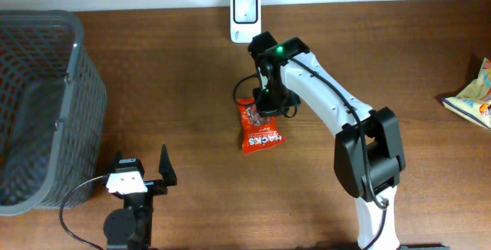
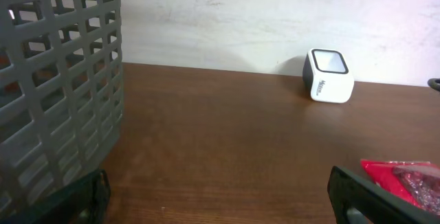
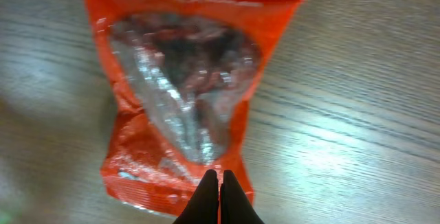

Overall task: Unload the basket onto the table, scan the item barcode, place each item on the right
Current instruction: 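Grasp the red snack bag and lift it toward the scanner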

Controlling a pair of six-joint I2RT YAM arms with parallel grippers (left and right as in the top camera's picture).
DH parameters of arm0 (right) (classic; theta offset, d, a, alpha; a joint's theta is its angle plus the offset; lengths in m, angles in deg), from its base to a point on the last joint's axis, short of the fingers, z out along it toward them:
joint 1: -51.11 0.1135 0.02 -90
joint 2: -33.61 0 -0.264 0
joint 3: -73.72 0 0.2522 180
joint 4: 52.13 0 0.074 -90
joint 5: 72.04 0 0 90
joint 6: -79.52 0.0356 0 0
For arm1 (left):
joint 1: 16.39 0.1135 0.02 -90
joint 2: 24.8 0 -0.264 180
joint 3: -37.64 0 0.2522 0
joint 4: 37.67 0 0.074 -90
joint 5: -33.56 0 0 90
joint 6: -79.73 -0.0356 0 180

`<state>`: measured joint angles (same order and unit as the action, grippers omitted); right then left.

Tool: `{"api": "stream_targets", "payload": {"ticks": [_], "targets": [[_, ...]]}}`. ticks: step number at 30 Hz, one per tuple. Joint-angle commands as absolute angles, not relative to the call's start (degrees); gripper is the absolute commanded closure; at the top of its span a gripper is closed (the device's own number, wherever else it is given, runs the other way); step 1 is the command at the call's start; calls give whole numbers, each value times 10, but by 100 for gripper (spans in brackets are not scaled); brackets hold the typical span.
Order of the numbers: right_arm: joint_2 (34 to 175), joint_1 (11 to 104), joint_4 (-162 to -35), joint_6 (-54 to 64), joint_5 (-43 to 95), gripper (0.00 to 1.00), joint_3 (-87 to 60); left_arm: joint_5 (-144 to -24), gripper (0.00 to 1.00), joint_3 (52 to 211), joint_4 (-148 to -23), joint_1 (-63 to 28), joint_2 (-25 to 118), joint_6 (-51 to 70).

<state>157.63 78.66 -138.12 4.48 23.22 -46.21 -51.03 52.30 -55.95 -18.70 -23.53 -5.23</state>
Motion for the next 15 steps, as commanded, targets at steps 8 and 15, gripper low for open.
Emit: {"api": "stream_targets", "payload": {"ticks": [8, 15], "targets": [[1577, 808, -1351, 50, 238, 96, -440, -510, 1, 519, -558, -190, -237, -50], [1577, 808, -1340, 50, 238, 96, -400, -510, 1, 519, -558, -190, -237, -50]]}}
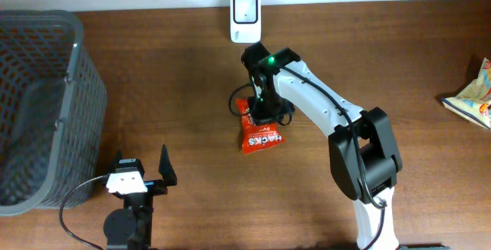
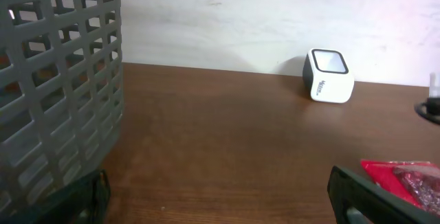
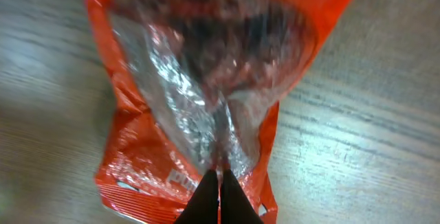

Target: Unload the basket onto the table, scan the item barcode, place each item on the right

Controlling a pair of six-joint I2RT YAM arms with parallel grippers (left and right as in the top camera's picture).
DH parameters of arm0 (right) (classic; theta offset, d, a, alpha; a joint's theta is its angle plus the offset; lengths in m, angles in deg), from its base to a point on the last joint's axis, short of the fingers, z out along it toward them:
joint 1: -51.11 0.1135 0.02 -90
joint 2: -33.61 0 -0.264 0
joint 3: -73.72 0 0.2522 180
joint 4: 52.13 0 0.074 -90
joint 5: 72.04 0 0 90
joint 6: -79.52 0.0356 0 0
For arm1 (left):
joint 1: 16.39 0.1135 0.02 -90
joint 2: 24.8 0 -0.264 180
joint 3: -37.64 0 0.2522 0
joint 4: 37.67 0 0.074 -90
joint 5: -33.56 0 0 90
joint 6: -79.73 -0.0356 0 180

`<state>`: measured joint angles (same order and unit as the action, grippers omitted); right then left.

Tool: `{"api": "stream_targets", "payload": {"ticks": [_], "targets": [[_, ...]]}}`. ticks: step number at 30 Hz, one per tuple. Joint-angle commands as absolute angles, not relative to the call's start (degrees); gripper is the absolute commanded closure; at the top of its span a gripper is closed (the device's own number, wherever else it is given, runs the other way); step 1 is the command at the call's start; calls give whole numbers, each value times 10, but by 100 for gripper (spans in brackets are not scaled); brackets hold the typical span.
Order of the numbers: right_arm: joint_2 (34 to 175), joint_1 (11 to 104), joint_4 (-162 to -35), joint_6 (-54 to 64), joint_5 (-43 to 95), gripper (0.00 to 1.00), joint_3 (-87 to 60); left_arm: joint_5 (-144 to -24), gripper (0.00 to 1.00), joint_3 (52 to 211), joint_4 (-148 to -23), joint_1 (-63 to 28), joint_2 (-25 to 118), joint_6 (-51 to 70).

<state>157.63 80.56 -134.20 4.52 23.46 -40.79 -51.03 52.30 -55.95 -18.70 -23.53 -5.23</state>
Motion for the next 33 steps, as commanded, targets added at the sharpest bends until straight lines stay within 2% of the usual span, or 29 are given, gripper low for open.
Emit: {"api": "stream_targets", "payload": {"ticks": [1, 14, 22, 23, 24, 25, 29, 30, 33], "targets": [[1577, 808, -1340, 50, 238, 96, -400, -510, 1, 519, -558, -190, -237, -50], [1577, 808, -1315, 50, 205, 96, -364, -510, 1, 519, -558, -190, -237, -50], [1572, 806, -1417, 48, 205, 96, -493, -510, 1, 519, -558, -190, -237, -50], [1572, 806, -1433, 47, 205, 93, -513, -510, 1, 519, -558, -190, -237, -50], [1572, 806, -1449, 47, 205, 89, -530, -510, 1, 519, -558, -190, -237, -50], [1572, 806, -1457, 48, 206, 77, -540, -510, 1, 519, -558, -190, -237, -50], [1572, 807, -1467, 48, 211, 9, -544, -510, 1, 519, -558, -190, -237, -50], [1573, 808, -1467, 48, 212, 2, -543, -510, 1, 519, -558, -190, -237, -50], [1574, 808, -1466, 48, 212, 3, -543, -510, 1, 519, -558, -190, -237, -50]]}}
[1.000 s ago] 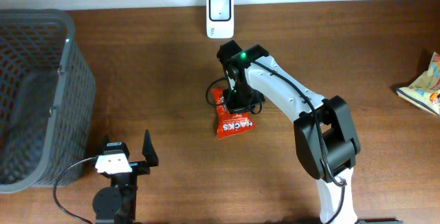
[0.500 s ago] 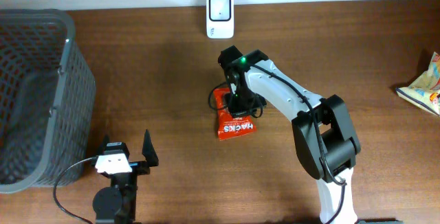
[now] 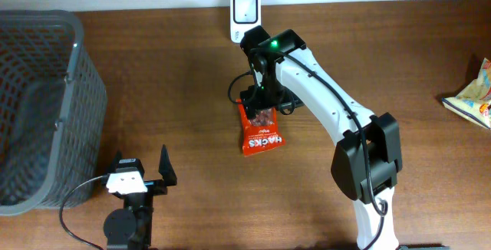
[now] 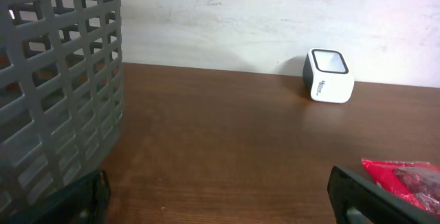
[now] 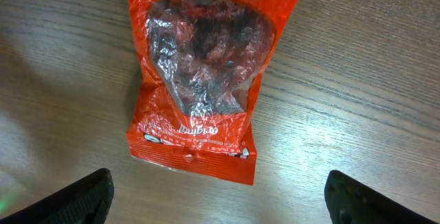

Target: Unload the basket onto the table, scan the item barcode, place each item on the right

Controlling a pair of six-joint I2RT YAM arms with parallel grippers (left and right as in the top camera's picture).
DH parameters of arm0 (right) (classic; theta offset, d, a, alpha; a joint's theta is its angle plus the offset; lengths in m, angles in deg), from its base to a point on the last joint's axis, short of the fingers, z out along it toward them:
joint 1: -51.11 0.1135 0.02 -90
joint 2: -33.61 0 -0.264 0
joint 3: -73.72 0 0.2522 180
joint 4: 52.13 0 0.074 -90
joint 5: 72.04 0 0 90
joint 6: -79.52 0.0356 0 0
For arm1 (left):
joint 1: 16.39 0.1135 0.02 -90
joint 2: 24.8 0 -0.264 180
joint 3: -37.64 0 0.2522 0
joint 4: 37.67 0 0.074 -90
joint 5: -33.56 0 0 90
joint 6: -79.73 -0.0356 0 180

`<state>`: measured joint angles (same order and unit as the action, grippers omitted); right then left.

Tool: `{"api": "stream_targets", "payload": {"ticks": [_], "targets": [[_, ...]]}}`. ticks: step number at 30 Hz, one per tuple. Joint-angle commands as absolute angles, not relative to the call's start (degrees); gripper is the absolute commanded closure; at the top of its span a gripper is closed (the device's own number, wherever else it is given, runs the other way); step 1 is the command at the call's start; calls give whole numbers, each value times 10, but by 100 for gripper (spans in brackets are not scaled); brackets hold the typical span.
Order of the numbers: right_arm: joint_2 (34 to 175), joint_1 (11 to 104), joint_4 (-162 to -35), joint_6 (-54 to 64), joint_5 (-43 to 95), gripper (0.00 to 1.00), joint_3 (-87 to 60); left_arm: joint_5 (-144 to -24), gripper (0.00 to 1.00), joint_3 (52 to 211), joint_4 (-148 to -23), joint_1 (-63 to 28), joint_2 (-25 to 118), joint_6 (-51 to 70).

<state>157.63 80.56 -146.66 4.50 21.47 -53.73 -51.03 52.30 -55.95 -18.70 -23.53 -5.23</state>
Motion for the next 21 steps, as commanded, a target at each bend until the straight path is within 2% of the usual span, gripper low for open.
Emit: {"api": "stream_targets", "payload": {"ticks": [1, 3, 4, 5, 7, 8, 16, 17, 19, 21], "targets": [[1574, 808, -1464, 49, 212, 3, -543, -510, 1, 519, -558, -190, -237, -50], [1575, 808, -1464, 49, 213, 4, -543, -510, 1, 519, -558, -190, -237, -50], [1575, 808, -1463, 49, 215, 8, -543, -510, 1, 519, -558, -190, -237, -50], [1575, 808, -1462, 50, 223, 16, -543, -510, 1, 519, -558, -190, -237, -50], [1575, 808, -1461, 50, 227, 43, -542, -510, 1, 519, -558, -190, -237, -50], [1575, 808, -1460, 50, 227, 52, -542, -510, 1, 519, -558, -190, -237, -50], [1575, 808, -1440, 50, 227, 77, -541, -510, 1, 519, -558, -190, -237, -50], [1575, 808, -1440, 50, 227, 86, -541, -510, 1, 519, -558, -190, -237, -50], [1575, 808, -1441, 50, 227, 96, -541, -510, 1, 519, -558, -190, -237, -50], [1576, 808, -1441, 50, 227, 96, -541, -510, 1, 519, -558, -190, -237, -50]]}}
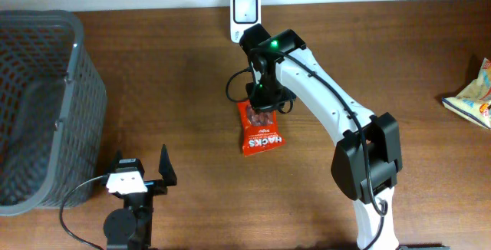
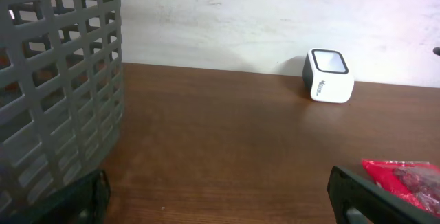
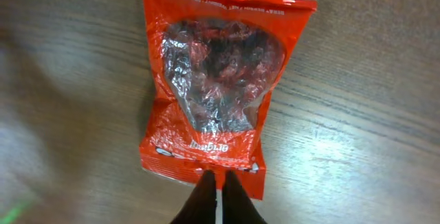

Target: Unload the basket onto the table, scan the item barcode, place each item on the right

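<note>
A red snack bag with a clear window lies flat on the wooden table, below the white scanner. My right gripper stands over the bag's far end. In the right wrist view its fingers are pressed together on the edge of the bag. My left gripper rests open near the front left, holding nothing. In the left wrist view its fingers spread wide, with the scanner far ahead and the bag at the right.
A grey mesh basket fills the left side of the table and looms at the left in the left wrist view. Another yellow snack packet lies at the right edge. The wall runs behind the scanner.
My right gripper was open with its fingers spread wide over the bag; now its fingers are shut at the bag's edge. The bag lies in the same spot. The left arm has not moved.
My right gripper was shut at the bag's edge, then still shut with the bag crumpled and shifted slightly left. Later it stood open above the flattened bag. Now it is shut on the bag's edge again. The left arm stayed still throughout.
</note>
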Controlling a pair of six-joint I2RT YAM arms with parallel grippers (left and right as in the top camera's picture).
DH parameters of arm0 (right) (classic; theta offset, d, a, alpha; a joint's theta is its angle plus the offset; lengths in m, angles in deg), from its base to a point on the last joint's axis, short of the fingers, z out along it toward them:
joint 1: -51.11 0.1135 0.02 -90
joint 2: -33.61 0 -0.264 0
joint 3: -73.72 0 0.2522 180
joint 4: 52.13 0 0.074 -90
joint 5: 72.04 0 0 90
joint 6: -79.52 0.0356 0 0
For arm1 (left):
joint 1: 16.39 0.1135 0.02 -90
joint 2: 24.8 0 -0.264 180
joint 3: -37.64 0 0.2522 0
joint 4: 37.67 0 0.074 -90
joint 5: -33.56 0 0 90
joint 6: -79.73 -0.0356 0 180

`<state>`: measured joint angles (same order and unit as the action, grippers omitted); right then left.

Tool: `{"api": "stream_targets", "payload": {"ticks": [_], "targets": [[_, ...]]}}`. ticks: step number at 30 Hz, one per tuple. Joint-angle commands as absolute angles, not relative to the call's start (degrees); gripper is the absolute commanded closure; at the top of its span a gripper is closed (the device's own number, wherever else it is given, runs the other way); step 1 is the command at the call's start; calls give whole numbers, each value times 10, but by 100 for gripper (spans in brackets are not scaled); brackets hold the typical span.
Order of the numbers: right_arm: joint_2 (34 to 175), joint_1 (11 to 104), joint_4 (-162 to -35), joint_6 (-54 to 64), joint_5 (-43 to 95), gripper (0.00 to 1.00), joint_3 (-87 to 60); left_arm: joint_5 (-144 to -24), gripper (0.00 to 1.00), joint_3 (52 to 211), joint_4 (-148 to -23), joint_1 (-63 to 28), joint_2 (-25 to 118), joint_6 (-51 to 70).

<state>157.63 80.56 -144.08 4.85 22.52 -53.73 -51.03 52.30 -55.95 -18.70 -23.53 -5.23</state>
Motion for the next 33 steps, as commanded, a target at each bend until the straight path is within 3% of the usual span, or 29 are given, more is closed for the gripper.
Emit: {"api": "stream_targets", "payload": {"ticks": [1, 3, 9, 13, 22, 26, 33], "targets": [[1576, 808, -1441, 50, 227, 96, -541, -510, 1, 519, -558, -190, -237, -50], [1577, 808, -1441, 50, 227, 95, -540, -510, 1, 519, -558, -190, -237, -50], [1577, 808, -1443, 50, 227, 41, -538, -510, 1, 519, -558, -190, -237, -50], [1577, 808, -1446, 50, 224, 27, -538, -510, 1, 519, -558, -190, -237, -50], [1577, 808, -1440, 49, 223, 32, -503, -510, 1, 519, -558, -190, -237, -50], [1577, 808, -1381, 50, 225, 39, -424, -510, 1, 519, -558, -190, -237, -50], [1577, 808, -1307, 51, 225, 39, -359, -510, 1, 519, -558, -190, -237, -50]]}}
